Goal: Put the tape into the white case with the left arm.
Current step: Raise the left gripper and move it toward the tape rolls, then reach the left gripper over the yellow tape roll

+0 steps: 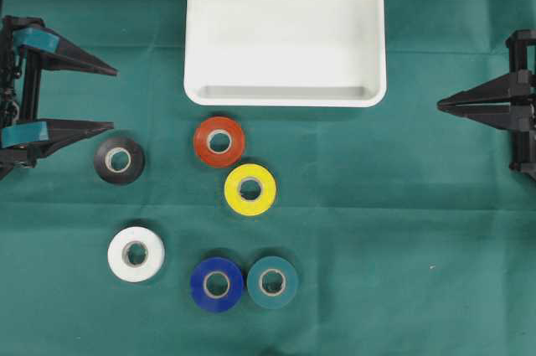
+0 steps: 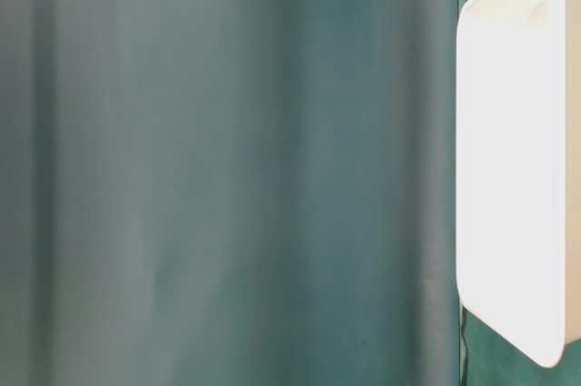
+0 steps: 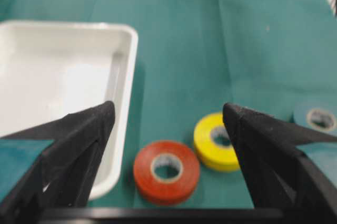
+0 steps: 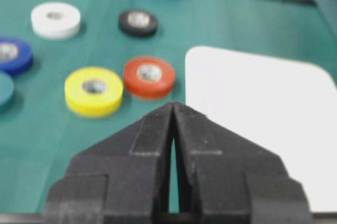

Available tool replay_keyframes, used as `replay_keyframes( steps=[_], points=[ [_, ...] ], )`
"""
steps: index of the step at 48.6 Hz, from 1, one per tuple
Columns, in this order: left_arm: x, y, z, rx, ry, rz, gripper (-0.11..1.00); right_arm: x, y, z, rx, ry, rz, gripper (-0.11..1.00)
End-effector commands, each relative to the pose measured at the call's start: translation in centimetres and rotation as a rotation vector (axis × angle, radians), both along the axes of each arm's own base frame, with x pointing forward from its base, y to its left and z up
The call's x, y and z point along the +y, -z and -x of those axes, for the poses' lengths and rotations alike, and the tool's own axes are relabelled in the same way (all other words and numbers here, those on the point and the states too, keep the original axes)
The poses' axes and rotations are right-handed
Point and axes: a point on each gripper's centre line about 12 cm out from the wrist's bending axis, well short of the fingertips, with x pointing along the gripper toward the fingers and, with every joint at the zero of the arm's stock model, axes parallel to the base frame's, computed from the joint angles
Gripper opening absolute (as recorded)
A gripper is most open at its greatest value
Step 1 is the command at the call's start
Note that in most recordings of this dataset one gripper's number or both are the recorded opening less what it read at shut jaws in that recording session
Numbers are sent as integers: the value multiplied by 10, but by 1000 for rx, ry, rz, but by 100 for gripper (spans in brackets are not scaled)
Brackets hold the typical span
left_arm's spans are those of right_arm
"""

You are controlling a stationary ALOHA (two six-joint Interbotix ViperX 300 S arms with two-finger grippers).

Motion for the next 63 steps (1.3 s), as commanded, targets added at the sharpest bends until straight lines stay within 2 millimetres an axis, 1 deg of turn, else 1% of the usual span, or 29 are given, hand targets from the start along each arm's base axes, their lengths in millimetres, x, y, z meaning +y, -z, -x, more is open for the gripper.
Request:
replay_keyframes(
  steps=[1, 12, 25, 28, 40, 55, 63],
  points=[
    [0, -4, -4, 5, 1, 2, 97, 0, 1, 1, 5, -2, 16, -9],
    [0, 5, -6, 44, 1, 2, 97, 0, 14, 11, 13, -9, 38, -9],
    [0, 15, -15, 114, 1, 3, 97, 0, 41, 22, 95, -9, 34, -9],
    [0, 16, -18, 132, 2, 2, 97, 0, 44, 23, 114, -8, 32, -9],
    [-1, 23, -29, 207, 3, 2, 97, 0, 51, 25, 175, -6, 34, -9],
    [-1, 31, -46, 350, 6, 2, 96, 0, 52, 25, 180, -6, 32, -9],
    [-2, 32, -54, 376, 11, 1, 96, 0, 52, 25, 178, -8, 32, -9]
  ],
)
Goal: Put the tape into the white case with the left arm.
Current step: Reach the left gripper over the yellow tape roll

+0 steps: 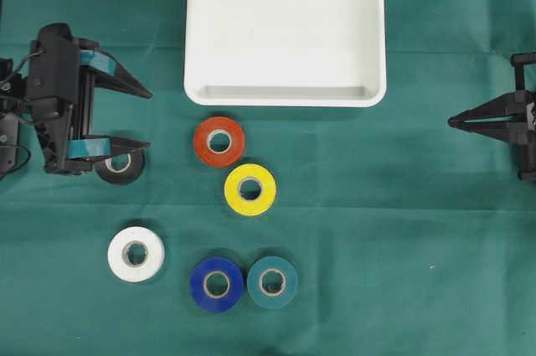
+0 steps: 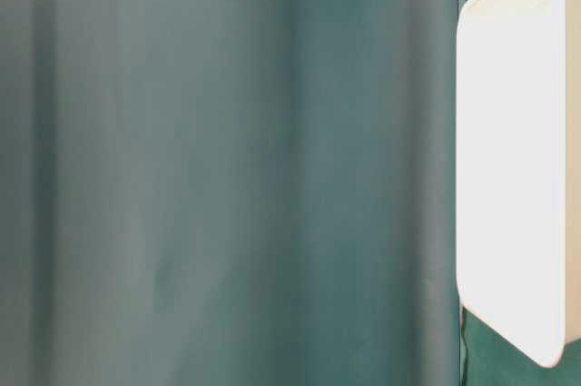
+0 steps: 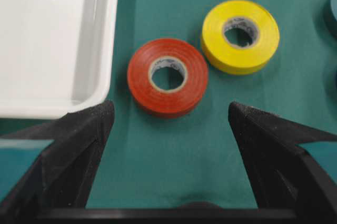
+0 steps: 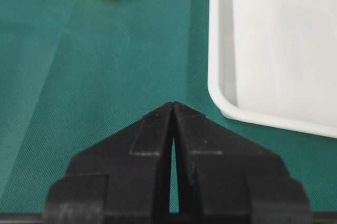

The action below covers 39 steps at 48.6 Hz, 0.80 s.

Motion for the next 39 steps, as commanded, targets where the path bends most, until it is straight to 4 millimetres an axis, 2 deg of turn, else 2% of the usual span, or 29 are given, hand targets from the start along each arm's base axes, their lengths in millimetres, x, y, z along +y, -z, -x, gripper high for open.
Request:
replay_keyframes(
  steps=[1, 24, 39],
  points=[
    [-2, -9, -9, -17, 7, 2, 96, 0, -3, -2, -9, 0, 0, -9],
    [-5, -5, -17, 8, 19, 0, 96, 0, -3, -1, -12, 2, -1, -9],
    [-17, -3, -30, 29, 62, -1, 96, 0, -4, -1, -17, 1, 0, -9]
  ],
)
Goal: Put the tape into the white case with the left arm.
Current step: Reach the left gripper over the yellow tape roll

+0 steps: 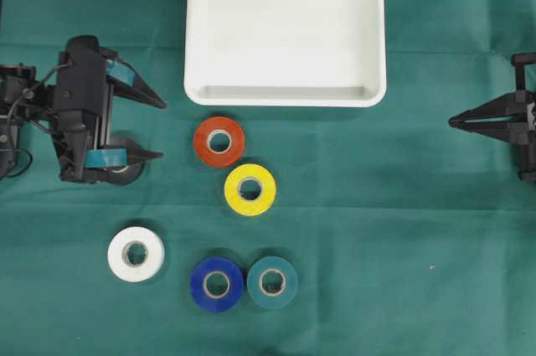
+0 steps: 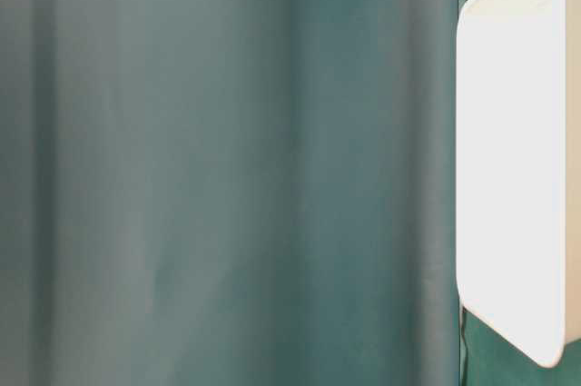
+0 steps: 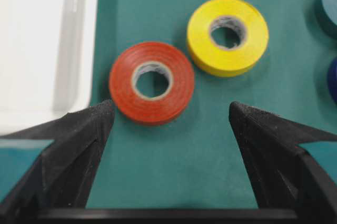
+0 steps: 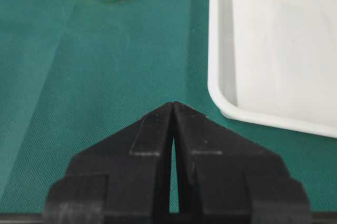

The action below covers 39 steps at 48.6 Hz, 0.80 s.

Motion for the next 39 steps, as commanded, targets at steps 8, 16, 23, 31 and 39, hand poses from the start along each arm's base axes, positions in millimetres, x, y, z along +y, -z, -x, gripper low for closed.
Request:
replay_keyframes(
  steps=[8, 16, 23, 31, 39],
  points=[
    [-17, -2, -25, 14, 51, 2, 96, -1, -5, -2, -15, 6, -1, -9],
    [-27, 4, -42, 40, 80, -1, 96, -1, -4, -2, -14, 9, -1, -9],
    [-37, 13, -57, 71, 103, -3, 96, -2, -4, -2, -14, 11, -1, -9],
    [-47, 24, -74, 103, 124, -6, 95, -2, -3, -2, -12, 11, -1, -9],
    [-57, 35, -89, 130, 142, -10, 95, -2, -2, -1, -8, 10, 0, -9]
  ],
)
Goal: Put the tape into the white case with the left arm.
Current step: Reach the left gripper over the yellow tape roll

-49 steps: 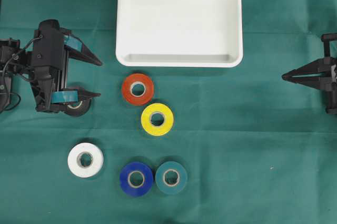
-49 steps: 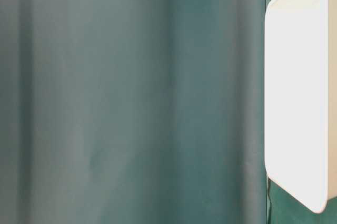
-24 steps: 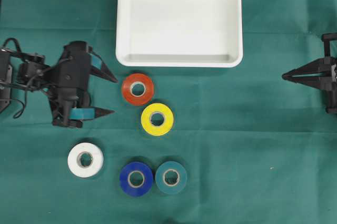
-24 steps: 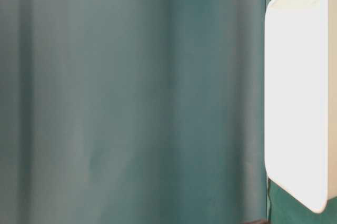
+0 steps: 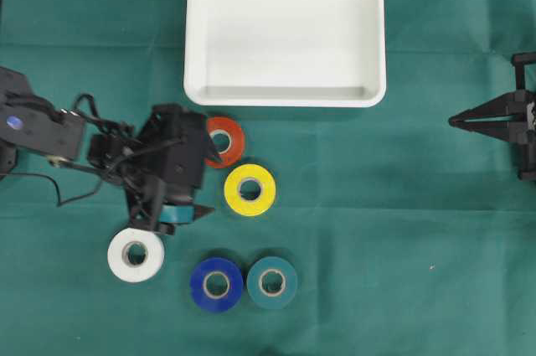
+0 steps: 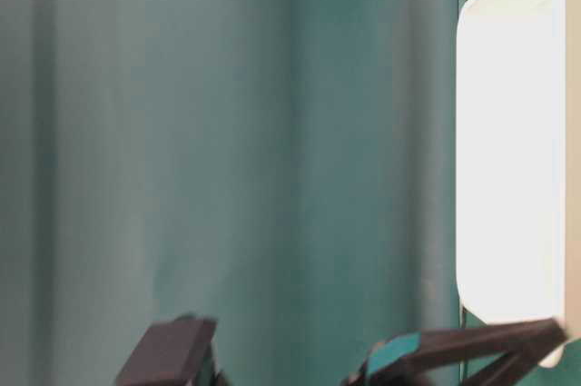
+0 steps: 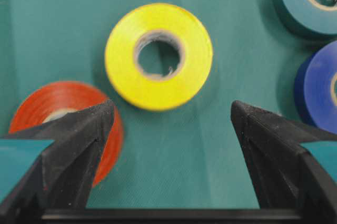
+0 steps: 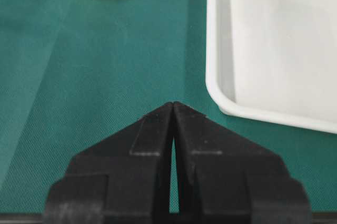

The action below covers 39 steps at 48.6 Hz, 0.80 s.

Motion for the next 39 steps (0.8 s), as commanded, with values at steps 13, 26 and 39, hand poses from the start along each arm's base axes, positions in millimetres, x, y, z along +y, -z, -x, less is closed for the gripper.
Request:
replay_keyframes(
  steps=[13, 26, 39],
  points=[
    [-16, -2, -27, -21, 28, 5, 95, 0, -3, -2, -11, 2, -1, -9],
    [-18, 5, -33, -5, 31, 1, 95, 0, -2, -1, -11, 1, 0, -9],
    [-19, 25, -39, 33, 31, -7, 95, 0, -2, -1, -11, 1, 0, -9]
  ],
)
